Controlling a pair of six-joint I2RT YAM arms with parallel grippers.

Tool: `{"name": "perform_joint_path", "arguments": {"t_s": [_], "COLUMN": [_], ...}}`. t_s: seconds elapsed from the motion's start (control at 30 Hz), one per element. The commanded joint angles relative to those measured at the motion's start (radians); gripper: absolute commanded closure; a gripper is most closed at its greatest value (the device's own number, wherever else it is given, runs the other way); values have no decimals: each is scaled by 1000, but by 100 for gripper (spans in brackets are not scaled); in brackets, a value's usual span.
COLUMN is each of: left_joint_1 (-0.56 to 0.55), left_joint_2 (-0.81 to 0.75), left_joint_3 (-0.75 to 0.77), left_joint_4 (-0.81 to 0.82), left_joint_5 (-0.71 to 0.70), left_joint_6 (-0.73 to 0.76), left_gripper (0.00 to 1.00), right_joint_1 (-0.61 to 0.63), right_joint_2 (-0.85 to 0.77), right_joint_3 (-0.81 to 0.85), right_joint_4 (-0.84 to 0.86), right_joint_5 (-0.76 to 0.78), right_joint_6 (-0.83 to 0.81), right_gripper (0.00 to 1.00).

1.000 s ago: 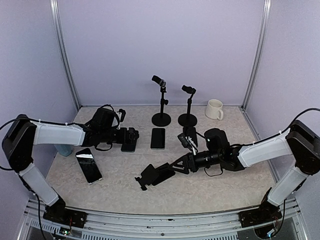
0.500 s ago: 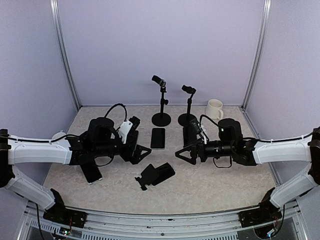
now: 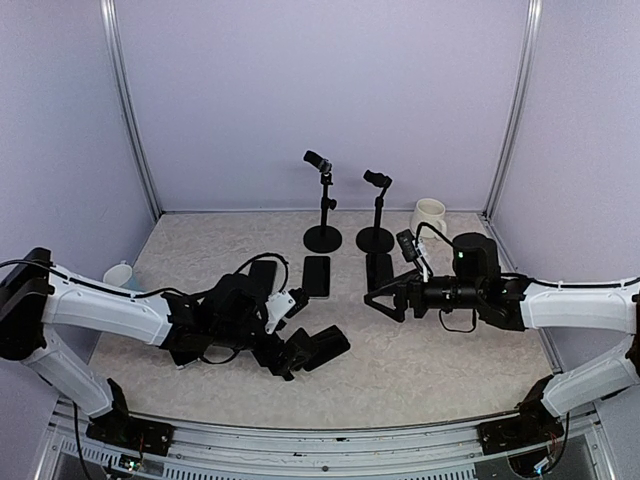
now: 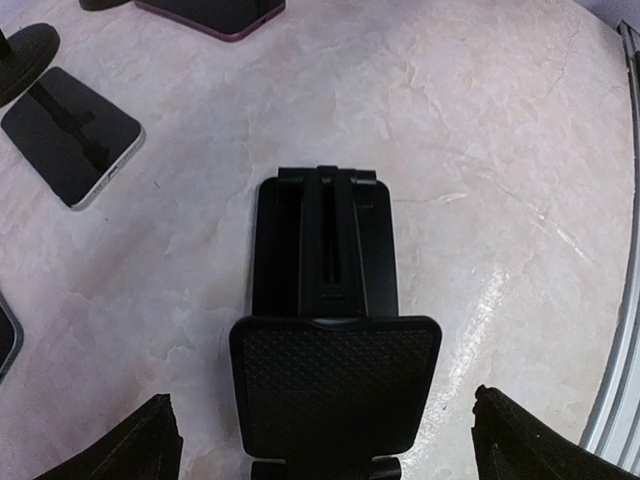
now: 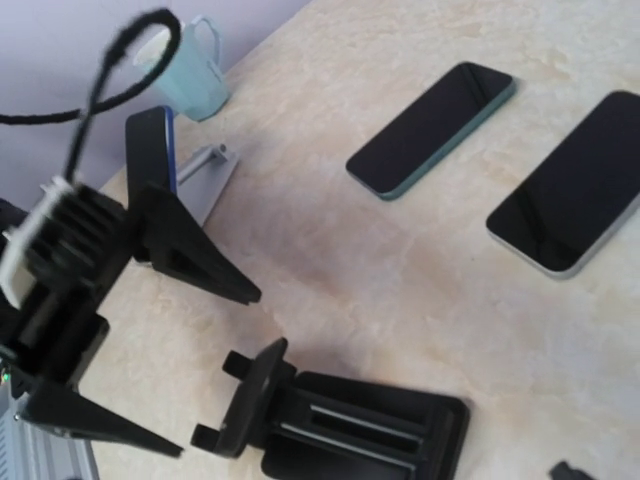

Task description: Remove the phone from the phone stand

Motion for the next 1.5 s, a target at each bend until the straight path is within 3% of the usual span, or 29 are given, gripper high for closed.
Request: {"name": "perform_joint_path", "arguments": {"t_s": [0.0,0.43,0.7,0.87,1.0,1.2,1.47], "left_joint_1": [-17,-44,-45,-45,-36,56,280], "left_joint_2": [62,172,170,133,90,-1,-98], "left_joint_3": [-2,56,73,61,51,31,59], "left_joint_4": [-1,6,10,24,39,66,106], "left_joint_5": [-46,-85,-119,-137,-142,-132,-170], "left_joint_6": [1,-14,-33,-41,-50,-112,-251], "left_gripper": [1,3,26,48,55,61,62], "right_joint_1": [-9,-13,-18,-19,-20,-24,-33], "right_joint_2": [-4,18,17,15,12,-3,-10], "right_joint_3": [-12,-18,-21,-23,-23,-28,-9], "right_joint_4": [-10,2,-3,-2,-3,-6,-57], "right_joint_5": [1,-12,-15,-16,-17,-11,44], "right_joint_6": [-13,-9,-12,-12,-14,-15,-36], "right_gripper": [0,0,0,0,0,0,0]}}
